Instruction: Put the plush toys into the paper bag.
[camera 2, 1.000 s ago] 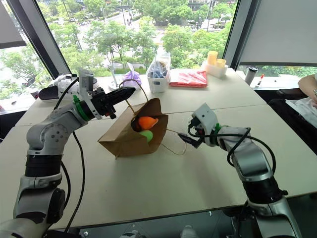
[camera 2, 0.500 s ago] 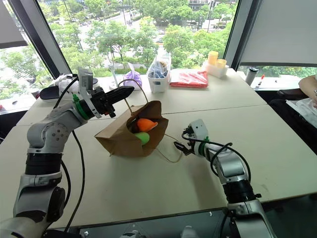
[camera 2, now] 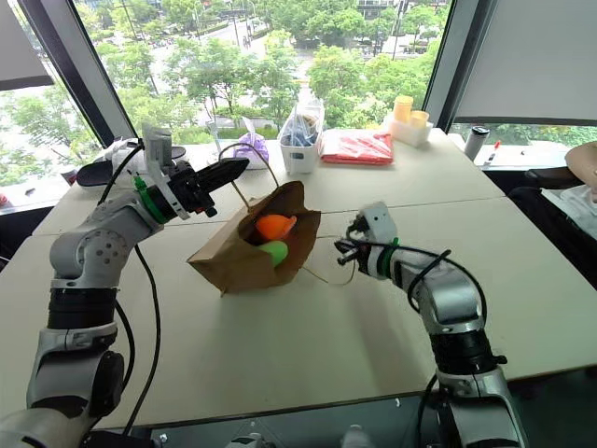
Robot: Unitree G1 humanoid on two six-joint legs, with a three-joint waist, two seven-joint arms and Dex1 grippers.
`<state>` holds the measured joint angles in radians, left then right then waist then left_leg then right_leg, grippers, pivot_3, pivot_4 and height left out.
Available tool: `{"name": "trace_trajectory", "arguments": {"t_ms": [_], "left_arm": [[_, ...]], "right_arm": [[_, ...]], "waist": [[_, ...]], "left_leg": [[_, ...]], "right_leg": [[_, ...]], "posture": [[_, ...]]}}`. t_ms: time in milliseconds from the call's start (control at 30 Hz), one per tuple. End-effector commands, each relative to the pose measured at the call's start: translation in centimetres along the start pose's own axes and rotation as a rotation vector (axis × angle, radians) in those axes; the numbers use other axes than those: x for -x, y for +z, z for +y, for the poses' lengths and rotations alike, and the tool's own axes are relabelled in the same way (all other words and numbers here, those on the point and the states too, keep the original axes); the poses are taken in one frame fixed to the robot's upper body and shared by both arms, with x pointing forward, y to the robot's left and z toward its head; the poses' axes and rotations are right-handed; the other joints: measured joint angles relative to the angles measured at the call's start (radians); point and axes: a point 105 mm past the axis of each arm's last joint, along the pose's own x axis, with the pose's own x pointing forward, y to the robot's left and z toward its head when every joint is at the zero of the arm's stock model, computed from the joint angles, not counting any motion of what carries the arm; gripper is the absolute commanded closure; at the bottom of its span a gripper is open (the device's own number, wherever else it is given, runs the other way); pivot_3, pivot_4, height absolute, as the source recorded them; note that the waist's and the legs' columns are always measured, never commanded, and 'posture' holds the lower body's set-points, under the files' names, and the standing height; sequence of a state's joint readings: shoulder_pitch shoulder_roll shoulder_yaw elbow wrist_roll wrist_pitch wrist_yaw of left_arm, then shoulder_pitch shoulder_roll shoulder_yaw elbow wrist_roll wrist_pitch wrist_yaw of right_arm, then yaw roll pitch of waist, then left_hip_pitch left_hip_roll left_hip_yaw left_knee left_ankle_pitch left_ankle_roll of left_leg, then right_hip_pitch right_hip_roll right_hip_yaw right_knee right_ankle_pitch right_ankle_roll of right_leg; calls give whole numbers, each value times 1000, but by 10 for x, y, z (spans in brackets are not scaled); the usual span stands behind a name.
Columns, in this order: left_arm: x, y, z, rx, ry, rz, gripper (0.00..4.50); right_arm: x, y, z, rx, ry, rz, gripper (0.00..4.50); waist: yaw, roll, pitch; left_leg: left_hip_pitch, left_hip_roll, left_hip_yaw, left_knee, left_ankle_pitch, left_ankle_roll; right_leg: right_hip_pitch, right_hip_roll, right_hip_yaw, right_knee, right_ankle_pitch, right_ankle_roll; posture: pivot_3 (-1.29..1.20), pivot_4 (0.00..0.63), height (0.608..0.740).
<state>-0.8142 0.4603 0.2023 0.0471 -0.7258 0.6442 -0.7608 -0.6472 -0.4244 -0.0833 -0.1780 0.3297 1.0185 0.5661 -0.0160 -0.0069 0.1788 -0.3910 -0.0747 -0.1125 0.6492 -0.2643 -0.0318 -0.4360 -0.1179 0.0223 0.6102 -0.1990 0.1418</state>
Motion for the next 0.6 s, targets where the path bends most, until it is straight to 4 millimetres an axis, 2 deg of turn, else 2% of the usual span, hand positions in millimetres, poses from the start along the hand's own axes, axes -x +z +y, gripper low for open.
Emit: {"name": "trace_trajectory", "arguments": {"t_ms": [33, 133, 233, 367, 500, 600], "left_arm": [[7, 29, 2, -4, 28, -102, 4500], [14, 29, 9, 50, 78, -124, 4500], [17, 20, 9, 58, 92, -89, 4500], [19, -4, 12, 31, 108, -5, 4500], [26, -31, 24, 50, 164, 50, 4500], [31, -38, 34, 59, 209, 64, 4500]], "right_arm": [[24, 54, 13, 41, 80, -117, 4400], [32, 73, 27, -14, 172, -145, 4400], [35, 85, 40, -70, 250, -172, 4400], [35, 85, 44, -126, 277, -187, 4400], [29, 85, 41, -223, 265, -212, 4400], [24, 81, 40, -235, 246, -203, 4400]], "waist": [[0, 0, 0], [0, 0, 0], [-1, 0, 0], [3, 0, 0], [2, 0, 0], [1, 0, 0]], "left_leg": [[0, 0, 0, 0, 0, 0], [0, 0, 0, -1, 0, 0], [0, 0, 0, -1, 0, 0], [0, 0, 0, -1, 0, 0], [0, 0, 0, 0, 0, 0], [0, 0, 0, -1, 0, 0]], "right_leg": [[0, 0, 0, 0, 0, 0], [0, 0, 0, 0, 0, 0], [0, 0, -1, 0, 0, 0], [0, 0, 0, 0, 0, 0], [0, 0, 0, 0, 0, 0], [-1, 0, 0, 1, 0, 0]], "posture": [[0, 150, 740], [0, 150, 740], [0, 150, 740], [0, 150, 740], [0, 150, 740], [0, 150, 740]]}}
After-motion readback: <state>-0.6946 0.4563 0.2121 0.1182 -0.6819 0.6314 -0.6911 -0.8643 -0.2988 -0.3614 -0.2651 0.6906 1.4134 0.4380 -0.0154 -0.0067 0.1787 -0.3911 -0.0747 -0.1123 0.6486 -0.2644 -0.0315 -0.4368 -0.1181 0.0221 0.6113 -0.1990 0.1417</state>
